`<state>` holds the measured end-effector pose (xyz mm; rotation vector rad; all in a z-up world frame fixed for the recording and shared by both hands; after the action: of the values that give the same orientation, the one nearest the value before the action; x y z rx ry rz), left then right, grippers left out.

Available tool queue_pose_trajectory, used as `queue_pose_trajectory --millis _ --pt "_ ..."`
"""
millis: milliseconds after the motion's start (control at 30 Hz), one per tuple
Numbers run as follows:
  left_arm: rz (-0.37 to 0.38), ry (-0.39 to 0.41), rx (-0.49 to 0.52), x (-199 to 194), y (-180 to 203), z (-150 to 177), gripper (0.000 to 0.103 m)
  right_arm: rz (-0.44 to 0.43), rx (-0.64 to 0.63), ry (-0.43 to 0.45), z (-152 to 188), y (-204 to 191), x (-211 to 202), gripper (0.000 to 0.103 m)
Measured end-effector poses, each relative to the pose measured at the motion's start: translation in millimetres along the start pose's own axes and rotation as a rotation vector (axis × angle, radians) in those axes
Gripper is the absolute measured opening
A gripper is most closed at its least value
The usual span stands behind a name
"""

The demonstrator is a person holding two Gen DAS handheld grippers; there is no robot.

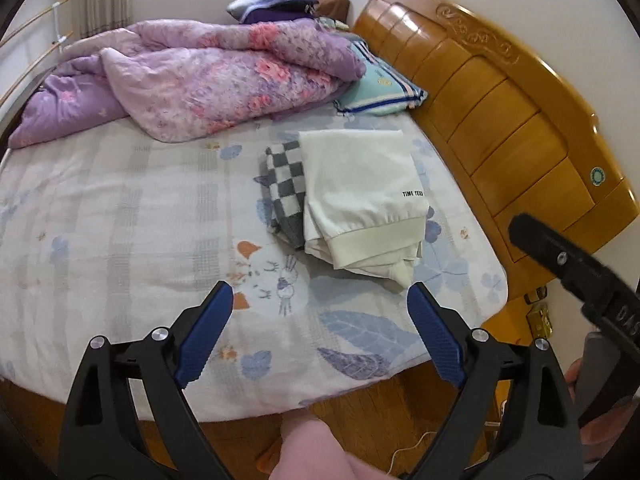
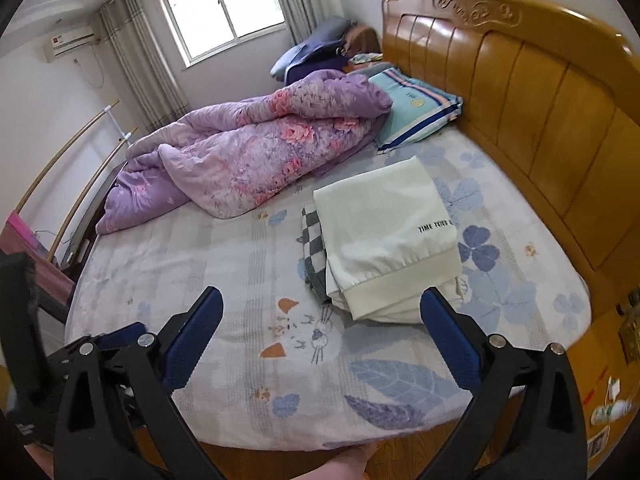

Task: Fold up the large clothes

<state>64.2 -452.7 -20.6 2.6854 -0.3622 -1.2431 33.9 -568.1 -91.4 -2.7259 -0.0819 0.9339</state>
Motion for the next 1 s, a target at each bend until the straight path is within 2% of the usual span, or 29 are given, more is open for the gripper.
queue_pose_trajectory --millis 133,233,333,433,567,667,800,900,1000 --pt "-0.035 0.050 0.056 -41 -11 10 0.091 -0.016 0.014 0.080 13 -19 -32 0.095" --pt "-0.064 0.080 0.103 -68 -16 17 0.092 -0.001 -0.017 0.090 20 -39 -49 0.095" --pt "-0.059 0.104 0.091 -88 -26 17 0.093 -0.016 -0.010 0.117 26 -59 -65 0.095" --pt "-0.085 0.117 0.083 -97 -40 14 0.093 -0.005 -0.023 0.135 29 -78 -72 0.095" --pt "-0.117 0.162 0.120 -99 -55 6 0.093 0.017 -0.037 0.151 32 -98 -69 0.095" --pt "-0.128 0.163 0.115 -92 -68 0 0.094 0.033 -0.043 0.145 35 -110 -53 0.095" --pt "-0.088 0.196 0.098 -74 -94 -11 0.094 0.084 -0.038 0.181 40 -122 -34 0.095" --pt "-0.048 0.191 0.081 -60 -111 -21 0.094 0.111 -0.013 0.223 39 -134 -16 0.095" --pt "-0.032 0.200 0.145 -45 -122 -35 0.094 0.146 -0.012 0.229 34 -141 2 0.095"
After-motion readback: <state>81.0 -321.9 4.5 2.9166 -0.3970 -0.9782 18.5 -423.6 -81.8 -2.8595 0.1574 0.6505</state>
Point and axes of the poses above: each gripper's, at about its wrist camera, not at the fingertips, and x roughly the way its jaws point, y to its right, z to its underside, the point moved 1 cm from there along x, roughly the way its jaws point, and after that the axes turned 10 degrees about y, right-handed, at the moved point
